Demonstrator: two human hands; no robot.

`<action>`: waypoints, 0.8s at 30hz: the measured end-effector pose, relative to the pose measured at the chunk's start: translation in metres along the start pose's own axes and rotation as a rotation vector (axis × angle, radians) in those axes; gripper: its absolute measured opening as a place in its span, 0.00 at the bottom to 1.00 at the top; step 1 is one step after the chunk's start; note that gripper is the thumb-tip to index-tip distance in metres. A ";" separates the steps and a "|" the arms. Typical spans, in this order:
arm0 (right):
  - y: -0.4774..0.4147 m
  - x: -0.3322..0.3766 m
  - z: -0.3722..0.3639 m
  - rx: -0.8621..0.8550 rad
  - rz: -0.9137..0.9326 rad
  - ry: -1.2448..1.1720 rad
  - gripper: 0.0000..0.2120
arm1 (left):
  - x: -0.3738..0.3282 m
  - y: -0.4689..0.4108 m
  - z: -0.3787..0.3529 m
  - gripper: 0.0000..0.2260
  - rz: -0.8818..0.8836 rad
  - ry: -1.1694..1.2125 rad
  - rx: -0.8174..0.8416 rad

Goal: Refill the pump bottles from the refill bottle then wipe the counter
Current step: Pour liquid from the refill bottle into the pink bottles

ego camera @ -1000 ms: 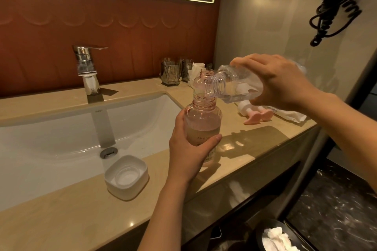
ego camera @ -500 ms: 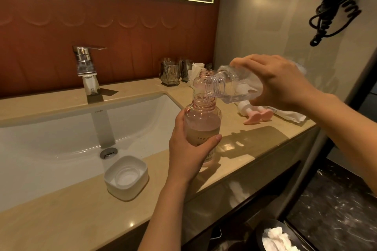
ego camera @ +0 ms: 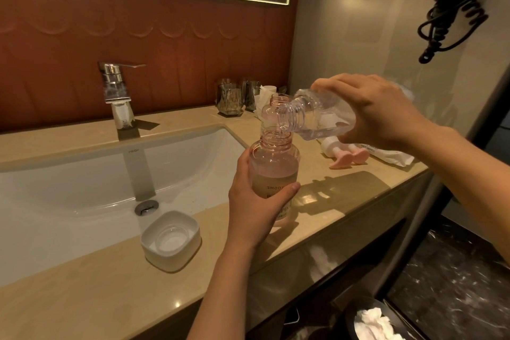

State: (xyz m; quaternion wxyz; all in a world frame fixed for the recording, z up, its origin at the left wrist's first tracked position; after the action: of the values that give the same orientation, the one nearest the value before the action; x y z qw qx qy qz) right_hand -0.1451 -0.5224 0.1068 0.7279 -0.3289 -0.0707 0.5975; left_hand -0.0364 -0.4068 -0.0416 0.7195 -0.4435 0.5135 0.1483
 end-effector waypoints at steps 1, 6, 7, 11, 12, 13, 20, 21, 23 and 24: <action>0.000 0.000 0.000 0.001 0.001 0.002 0.41 | 0.000 0.000 0.000 0.36 0.000 0.001 -0.001; -0.001 0.000 0.000 0.004 0.002 0.003 0.42 | 0.000 0.000 0.000 0.36 -0.006 0.003 -0.002; -0.001 -0.001 0.000 0.004 -0.002 0.004 0.42 | 0.001 0.000 0.000 0.36 -0.004 0.005 -0.002; -0.001 -0.001 0.000 0.013 0.004 0.012 0.42 | 0.000 0.000 0.000 0.36 -0.003 0.000 -0.003; -0.002 -0.001 0.000 0.015 0.004 0.011 0.42 | 0.000 0.000 0.000 0.36 -0.004 -0.002 -0.002; -0.002 -0.001 0.000 0.016 0.005 0.010 0.42 | 0.000 0.000 0.000 0.36 -0.004 -0.001 -0.002; -0.003 -0.001 0.000 0.013 0.019 0.024 0.41 | 0.000 0.000 0.000 0.35 0.003 0.008 0.002; -0.003 -0.001 0.000 0.014 0.022 0.026 0.41 | 0.000 0.000 0.000 0.35 0.004 0.009 0.003; -0.003 -0.001 0.000 0.014 0.022 0.028 0.41 | 0.000 0.000 0.000 0.35 0.004 0.009 0.003; -0.003 -0.001 0.000 0.016 0.020 0.028 0.41 | 0.000 0.000 0.000 0.36 0.004 0.009 0.002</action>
State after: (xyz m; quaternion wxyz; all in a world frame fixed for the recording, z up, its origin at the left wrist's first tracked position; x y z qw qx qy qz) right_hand -0.1431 -0.5237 0.1091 0.7253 -0.3319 -0.0522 0.6008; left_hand -0.0366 -0.4067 -0.0419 0.7174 -0.4425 0.5176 0.1471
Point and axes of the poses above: each hand's wrist, its own y-axis away from the middle knuckle, its own z-axis out of the back of the hand, x = y × z, the point moved 7 cm from there along -y, towards the middle knuckle, and after that the axes turned 1 degree about -x, right-handed, at the moved point
